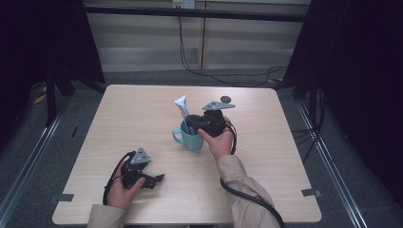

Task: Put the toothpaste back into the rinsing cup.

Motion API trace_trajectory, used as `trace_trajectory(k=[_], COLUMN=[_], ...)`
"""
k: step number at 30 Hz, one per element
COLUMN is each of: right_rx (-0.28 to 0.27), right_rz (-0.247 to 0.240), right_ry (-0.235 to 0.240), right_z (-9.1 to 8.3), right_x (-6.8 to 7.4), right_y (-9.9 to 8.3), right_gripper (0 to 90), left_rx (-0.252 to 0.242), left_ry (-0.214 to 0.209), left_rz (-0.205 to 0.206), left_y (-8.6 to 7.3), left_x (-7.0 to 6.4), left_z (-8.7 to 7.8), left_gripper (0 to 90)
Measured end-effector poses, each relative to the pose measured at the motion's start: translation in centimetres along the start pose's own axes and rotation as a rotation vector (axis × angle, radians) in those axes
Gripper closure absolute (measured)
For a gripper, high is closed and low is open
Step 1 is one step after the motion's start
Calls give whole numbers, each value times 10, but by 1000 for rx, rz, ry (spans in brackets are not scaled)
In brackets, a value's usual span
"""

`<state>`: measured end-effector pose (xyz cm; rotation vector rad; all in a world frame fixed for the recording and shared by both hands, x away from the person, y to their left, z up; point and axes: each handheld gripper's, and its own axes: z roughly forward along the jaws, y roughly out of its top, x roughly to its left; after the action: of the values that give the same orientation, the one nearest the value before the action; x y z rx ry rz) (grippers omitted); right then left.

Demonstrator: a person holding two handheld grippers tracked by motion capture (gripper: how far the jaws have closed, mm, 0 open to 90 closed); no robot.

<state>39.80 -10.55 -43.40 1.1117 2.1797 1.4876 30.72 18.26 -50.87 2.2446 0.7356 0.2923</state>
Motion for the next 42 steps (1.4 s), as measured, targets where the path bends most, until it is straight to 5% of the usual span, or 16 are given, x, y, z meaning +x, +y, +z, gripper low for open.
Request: trace_trajectory(k=[16, 42], right_rx=[16, 41], right_rz=[-1, 7], right_ry=[-10, 15], right_z=[-3, -8], right_x=[2, 4], right_y=[2, 6], right_gripper=[592, 344], left_rx=[1, 0], left_ry=[0, 0], left_rz=[-1, -1], left_y=[0, 0], left_x=[0, 0], left_z=[0, 0], left_gripper=[110, 110])
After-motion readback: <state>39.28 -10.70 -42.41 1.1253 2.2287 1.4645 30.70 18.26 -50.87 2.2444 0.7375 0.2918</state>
